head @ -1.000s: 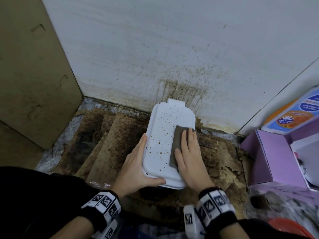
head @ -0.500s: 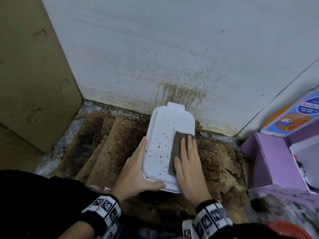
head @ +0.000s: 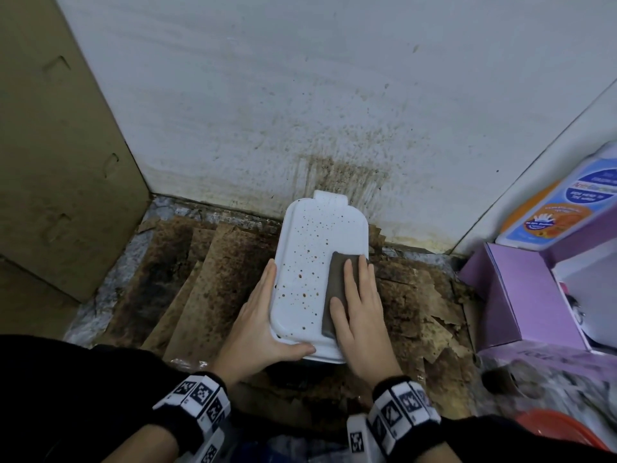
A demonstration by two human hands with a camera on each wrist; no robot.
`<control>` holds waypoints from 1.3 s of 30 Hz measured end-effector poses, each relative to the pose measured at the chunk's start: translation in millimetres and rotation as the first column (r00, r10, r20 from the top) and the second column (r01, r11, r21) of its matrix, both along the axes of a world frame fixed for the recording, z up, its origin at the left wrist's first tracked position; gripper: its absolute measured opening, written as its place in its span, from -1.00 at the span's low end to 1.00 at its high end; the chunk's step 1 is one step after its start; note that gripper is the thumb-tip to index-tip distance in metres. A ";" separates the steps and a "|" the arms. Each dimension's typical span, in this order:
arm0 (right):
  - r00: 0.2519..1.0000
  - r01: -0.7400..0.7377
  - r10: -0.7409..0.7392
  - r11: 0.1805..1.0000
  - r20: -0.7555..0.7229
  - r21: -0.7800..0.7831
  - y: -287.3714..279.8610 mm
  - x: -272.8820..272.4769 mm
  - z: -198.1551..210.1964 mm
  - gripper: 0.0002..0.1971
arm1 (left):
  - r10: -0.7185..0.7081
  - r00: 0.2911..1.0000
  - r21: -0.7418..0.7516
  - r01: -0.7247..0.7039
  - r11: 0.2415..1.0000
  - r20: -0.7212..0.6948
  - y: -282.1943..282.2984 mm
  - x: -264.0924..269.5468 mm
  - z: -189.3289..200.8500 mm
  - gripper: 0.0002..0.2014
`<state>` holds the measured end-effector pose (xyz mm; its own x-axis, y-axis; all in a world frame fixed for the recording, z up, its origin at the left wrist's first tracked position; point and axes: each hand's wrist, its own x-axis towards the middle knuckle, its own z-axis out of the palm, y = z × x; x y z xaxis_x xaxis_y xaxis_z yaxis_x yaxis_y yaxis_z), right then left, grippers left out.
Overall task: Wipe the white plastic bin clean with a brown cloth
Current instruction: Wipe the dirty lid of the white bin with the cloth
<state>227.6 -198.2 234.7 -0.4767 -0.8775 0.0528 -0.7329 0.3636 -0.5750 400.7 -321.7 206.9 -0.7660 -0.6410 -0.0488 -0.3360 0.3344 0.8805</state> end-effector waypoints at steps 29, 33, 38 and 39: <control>0.989 0.144 -0.144 0.978 0.014 -0.151 15.7 26.5 -14.1 -0.38 | 0.029 0.999 0.015 -0.029 0.999 -0.032 0.4 -1.9 -4.4 0.41; 0.994 0.012 -0.008 0.999 0.105 -0.033 -4.1 -16.0 -3.6 -0.35 | 0.013 1.000 0.014 -0.013 1.000 -0.024 0.1 -1.5 -3.1 0.40; 0.976 -0.044 0.037 0.999 0.215 0.030 -25.9 -43.0 9.0 -0.36 | 0.019 0.999 0.023 -0.019 1.000 -0.032 -0.3 -1.5 -3.2 0.40; 0.975 -0.041 0.036 0.999 0.219 0.021 -26.8 -42.4 8.3 -0.36 | 0.020 0.999 0.020 -0.020 1.000 -0.030 -0.6 -1.1 -3.3 0.40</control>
<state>185.2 -225.0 243.0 -0.4401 -0.8951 -0.0715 -0.6043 0.3541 -0.7138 399.6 -322.3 203.7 -0.7543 -0.6554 -0.0382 -0.3154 0.3107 0.8967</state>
